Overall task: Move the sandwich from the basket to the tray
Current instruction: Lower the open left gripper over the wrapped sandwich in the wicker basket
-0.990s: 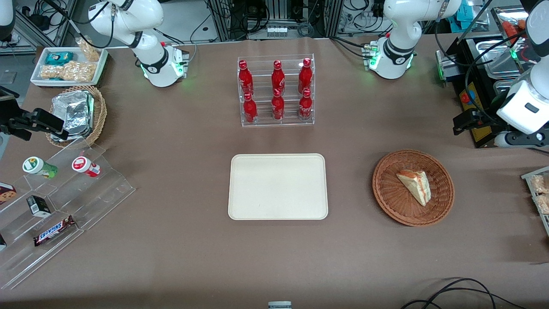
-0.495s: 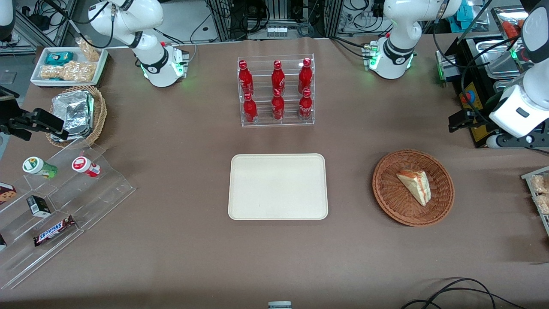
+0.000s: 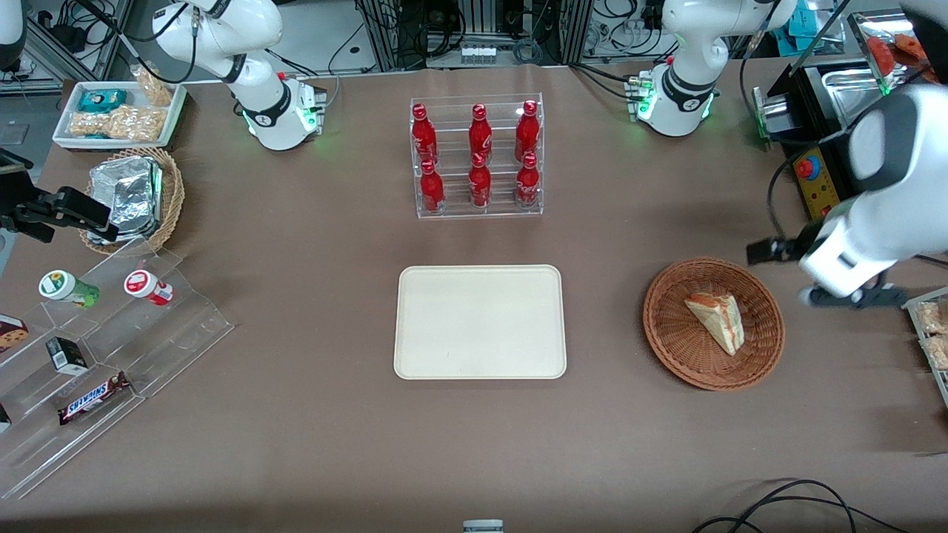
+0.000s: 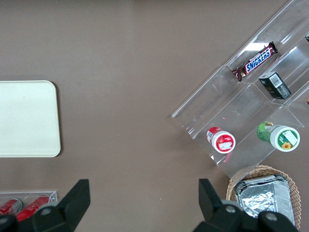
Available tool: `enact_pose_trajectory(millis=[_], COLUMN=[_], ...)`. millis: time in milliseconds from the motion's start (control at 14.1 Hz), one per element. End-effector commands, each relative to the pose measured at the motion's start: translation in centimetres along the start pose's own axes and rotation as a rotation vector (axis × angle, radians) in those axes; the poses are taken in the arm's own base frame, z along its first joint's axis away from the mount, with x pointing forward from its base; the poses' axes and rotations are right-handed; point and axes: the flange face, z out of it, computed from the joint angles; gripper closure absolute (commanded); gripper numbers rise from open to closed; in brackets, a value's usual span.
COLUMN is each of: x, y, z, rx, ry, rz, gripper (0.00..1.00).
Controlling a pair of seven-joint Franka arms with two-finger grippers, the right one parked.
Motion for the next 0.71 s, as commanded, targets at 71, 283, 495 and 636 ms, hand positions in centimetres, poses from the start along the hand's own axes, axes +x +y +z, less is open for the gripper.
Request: enact_pose_trajectory(millis=[71, 283, 495, 636], x=[0.0, 0.0, 1.8, 2.7], y=[-0.1, -0.1, -0.1, -0.3], z=[7.2, 11.3, 14.9, 17.3], rx=[-0.001, -0.030, -0.064, -0.078], ry=[0.089, 0.166, 0.146, 0.148], rz=[-0.078, -0.285, -0.682, -0.781], gripper=[0.00, 0.00, 0.00, 0.00])
